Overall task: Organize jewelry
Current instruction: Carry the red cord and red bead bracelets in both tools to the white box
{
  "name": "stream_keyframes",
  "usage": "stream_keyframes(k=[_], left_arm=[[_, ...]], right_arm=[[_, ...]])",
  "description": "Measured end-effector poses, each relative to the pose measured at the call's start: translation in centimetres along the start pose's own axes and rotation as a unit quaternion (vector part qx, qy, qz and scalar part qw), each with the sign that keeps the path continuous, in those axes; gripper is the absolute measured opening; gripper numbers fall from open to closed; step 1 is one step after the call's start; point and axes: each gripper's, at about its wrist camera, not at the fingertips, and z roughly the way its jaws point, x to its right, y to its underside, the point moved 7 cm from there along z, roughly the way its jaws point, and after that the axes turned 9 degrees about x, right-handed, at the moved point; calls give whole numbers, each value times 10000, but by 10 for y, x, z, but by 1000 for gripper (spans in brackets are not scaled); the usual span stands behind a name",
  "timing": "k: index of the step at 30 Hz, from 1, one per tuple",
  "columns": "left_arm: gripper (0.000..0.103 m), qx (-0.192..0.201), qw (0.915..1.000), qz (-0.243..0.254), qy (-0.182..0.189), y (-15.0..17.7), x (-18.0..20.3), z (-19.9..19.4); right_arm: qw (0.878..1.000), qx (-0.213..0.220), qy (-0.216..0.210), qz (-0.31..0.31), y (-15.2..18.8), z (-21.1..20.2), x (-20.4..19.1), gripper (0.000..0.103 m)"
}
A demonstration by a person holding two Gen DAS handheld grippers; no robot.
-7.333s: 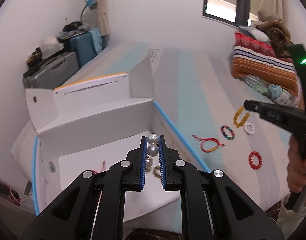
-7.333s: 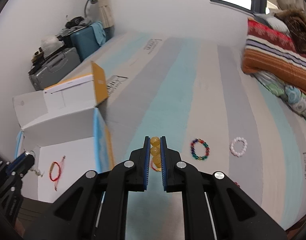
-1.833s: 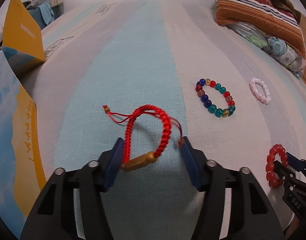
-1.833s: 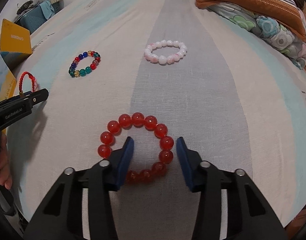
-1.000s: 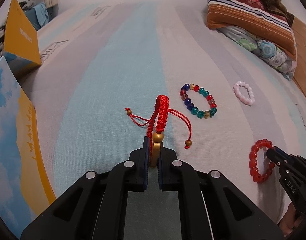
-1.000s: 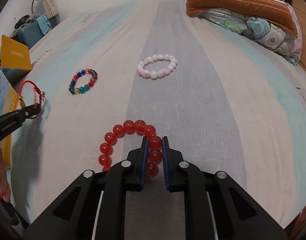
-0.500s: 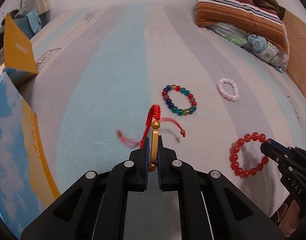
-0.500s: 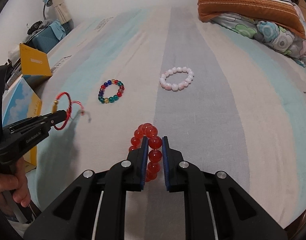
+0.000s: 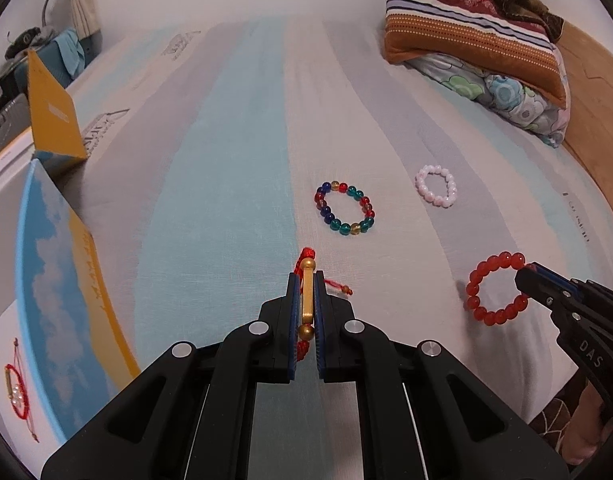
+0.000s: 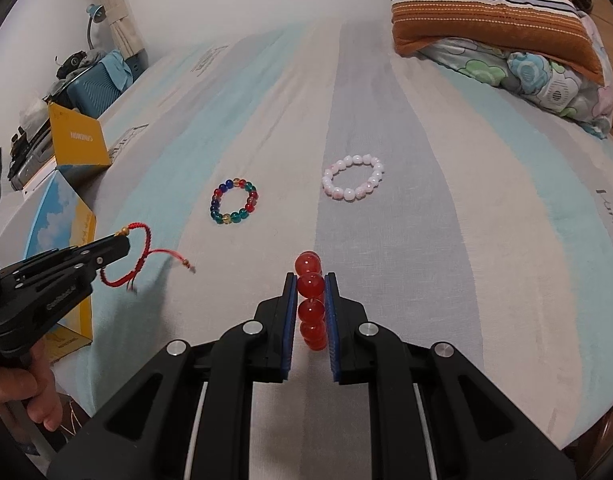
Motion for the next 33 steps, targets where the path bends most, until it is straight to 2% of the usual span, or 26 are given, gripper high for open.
stream_keyframes(k=[17,33], left_arm=[[6,217,9997,57,-36,-14,2,-42],[6,504,9985,109,-162,-28,-4,-88]], right_arm=[[9999,150,10,-38,-18,-33,-9,13],[9991,348,-82,-208,-40,-66,-35,13]])
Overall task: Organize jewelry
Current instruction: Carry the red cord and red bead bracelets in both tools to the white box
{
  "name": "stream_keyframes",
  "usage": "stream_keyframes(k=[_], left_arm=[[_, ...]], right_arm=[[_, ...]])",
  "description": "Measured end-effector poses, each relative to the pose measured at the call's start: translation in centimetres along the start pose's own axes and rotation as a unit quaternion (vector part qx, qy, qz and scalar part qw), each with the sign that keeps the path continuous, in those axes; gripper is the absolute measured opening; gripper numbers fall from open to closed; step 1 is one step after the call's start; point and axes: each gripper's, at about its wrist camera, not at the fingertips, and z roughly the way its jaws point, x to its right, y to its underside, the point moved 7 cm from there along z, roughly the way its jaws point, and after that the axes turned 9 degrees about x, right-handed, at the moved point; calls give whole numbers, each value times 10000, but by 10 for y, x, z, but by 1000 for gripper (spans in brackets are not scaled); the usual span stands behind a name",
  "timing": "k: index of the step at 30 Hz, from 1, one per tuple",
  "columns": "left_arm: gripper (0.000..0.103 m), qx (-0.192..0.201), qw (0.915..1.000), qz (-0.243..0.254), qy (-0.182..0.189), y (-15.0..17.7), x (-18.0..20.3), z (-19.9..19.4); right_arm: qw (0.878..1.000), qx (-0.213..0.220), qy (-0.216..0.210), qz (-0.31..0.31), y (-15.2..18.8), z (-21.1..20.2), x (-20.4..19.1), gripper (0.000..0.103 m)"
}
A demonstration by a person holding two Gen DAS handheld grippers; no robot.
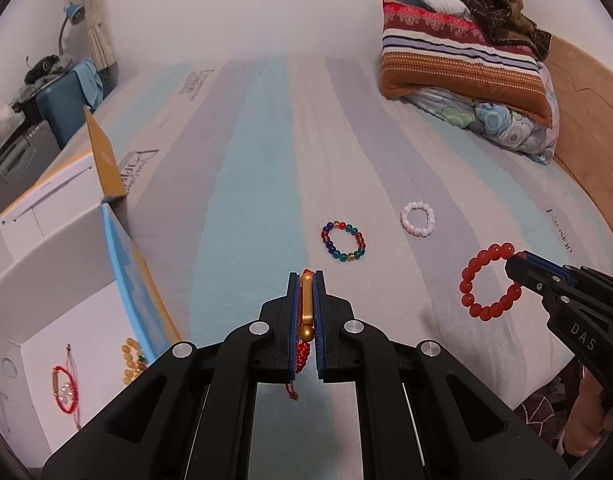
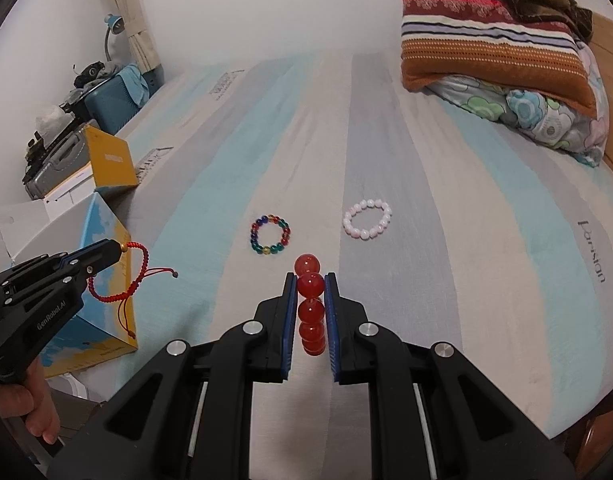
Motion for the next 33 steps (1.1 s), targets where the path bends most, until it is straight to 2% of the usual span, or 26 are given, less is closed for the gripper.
stream_keyframes(k=[19,33], left_arm=[[6,365,9990,-121,-221,-23,-38,-46],[6,636,9959,-388,-511,-34,-96,-82]], right_arm=[[9985,266,-174,-435,-38,-20,-67,13],[9952,436,-398,-778,-55,-28,-131,13]])
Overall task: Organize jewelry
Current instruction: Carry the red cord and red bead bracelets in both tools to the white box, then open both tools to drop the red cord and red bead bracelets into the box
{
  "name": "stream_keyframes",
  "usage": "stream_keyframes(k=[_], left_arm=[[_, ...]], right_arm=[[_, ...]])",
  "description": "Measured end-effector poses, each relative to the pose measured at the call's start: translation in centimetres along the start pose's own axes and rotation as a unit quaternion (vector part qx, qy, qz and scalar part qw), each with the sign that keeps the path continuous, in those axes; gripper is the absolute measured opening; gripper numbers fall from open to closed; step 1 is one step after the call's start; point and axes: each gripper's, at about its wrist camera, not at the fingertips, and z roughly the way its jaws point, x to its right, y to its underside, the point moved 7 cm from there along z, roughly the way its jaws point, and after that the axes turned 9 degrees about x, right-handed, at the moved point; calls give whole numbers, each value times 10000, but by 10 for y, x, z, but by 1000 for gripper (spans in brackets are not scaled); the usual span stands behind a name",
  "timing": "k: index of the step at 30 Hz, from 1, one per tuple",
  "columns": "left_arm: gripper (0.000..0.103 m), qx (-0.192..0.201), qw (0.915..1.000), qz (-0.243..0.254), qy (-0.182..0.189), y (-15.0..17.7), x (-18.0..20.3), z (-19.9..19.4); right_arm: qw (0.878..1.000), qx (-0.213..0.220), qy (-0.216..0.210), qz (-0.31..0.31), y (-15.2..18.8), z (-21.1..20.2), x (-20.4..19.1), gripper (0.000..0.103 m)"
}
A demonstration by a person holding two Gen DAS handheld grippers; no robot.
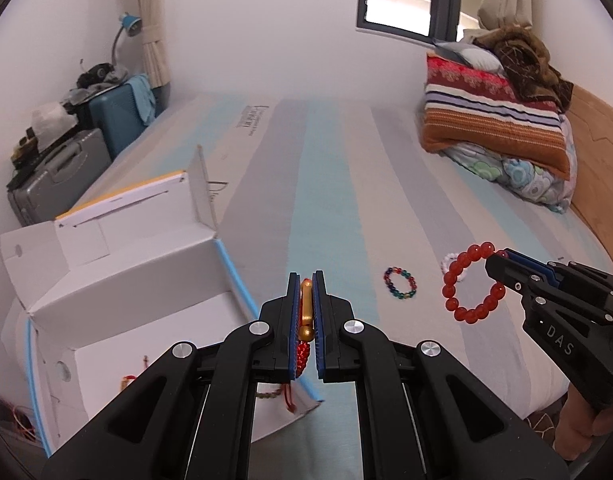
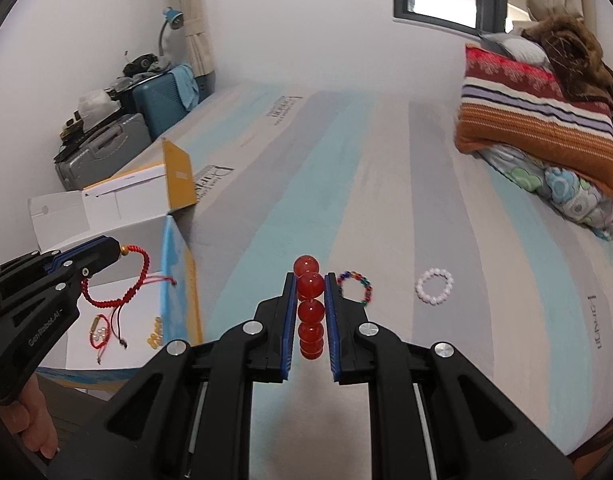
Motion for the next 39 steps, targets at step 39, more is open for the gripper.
stream_keyframes(k=[39], left_arm=[[2,-767,9834,-1009,-1302,98,-209,-4]], right_arm=[[9851,-645,-1277,-954,49,77,-230,13]])
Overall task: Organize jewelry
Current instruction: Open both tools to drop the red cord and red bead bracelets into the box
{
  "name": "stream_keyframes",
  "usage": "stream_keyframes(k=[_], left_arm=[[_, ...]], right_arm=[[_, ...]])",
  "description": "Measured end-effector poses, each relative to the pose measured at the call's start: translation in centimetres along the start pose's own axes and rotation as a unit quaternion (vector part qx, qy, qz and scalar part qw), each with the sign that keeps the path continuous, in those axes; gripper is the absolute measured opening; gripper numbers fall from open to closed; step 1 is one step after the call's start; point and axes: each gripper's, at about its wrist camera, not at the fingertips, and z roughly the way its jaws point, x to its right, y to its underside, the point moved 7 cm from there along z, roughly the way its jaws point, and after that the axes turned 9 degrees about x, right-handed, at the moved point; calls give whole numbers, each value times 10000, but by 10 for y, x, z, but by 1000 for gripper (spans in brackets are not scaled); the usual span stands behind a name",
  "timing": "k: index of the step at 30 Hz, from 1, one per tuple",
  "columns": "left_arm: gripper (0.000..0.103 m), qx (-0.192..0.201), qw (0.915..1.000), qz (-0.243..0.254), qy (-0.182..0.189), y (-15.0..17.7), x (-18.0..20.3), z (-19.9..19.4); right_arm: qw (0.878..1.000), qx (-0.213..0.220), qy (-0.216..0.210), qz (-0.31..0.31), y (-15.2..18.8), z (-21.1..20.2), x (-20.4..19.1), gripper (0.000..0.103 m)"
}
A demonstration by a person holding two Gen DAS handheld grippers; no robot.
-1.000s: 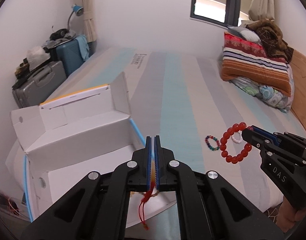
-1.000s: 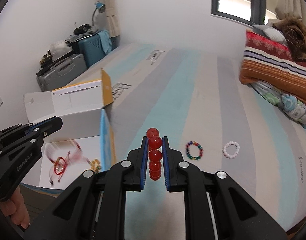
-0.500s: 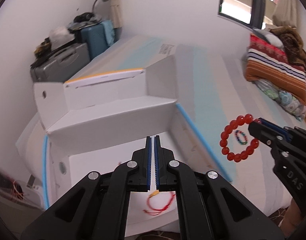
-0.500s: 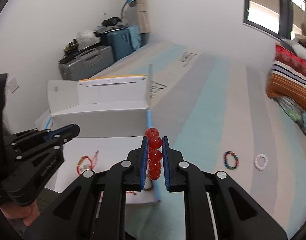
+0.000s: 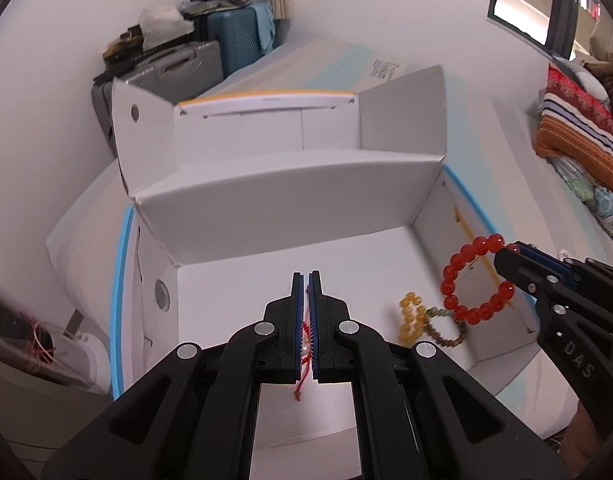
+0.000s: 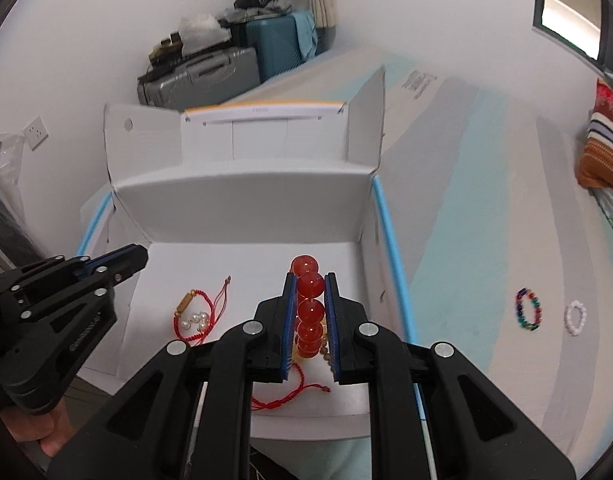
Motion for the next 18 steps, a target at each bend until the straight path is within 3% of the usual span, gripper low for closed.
stream_keyframes(k=[18], left_arm=[[2,-256,9997,-46,-12,23,-7,27]], right_arm=[[9991,-429,67,25,32,44,-1,13]])
